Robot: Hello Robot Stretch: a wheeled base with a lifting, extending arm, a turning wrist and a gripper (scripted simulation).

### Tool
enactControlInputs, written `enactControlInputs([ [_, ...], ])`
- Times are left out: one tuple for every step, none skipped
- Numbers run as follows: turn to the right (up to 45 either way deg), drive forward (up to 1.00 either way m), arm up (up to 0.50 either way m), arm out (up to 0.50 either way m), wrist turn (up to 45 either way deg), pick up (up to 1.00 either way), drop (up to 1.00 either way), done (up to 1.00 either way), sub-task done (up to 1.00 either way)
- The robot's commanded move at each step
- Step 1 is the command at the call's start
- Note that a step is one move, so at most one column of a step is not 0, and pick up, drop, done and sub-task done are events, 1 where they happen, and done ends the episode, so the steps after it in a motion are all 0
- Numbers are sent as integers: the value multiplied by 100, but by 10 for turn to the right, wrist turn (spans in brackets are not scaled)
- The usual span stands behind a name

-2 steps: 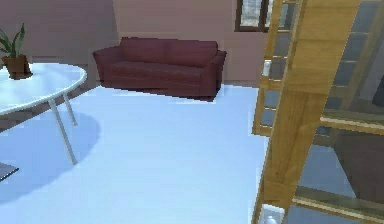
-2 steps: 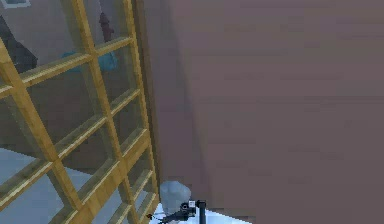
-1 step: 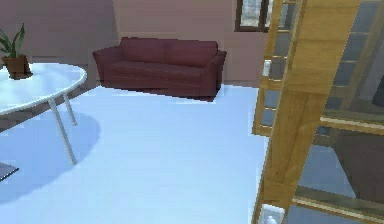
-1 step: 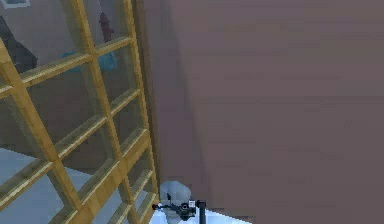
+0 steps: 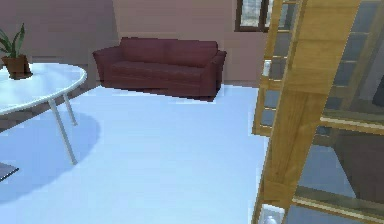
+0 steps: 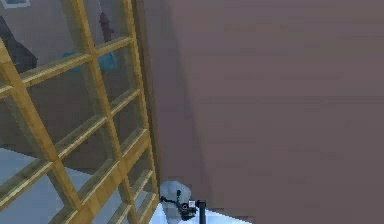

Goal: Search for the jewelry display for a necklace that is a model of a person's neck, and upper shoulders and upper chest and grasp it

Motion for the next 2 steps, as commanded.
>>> enactControlInputs([
  [0,0,-30,0,0,0,0,0,0],
  [0,0,0,0,0,100,0,0,0],
])
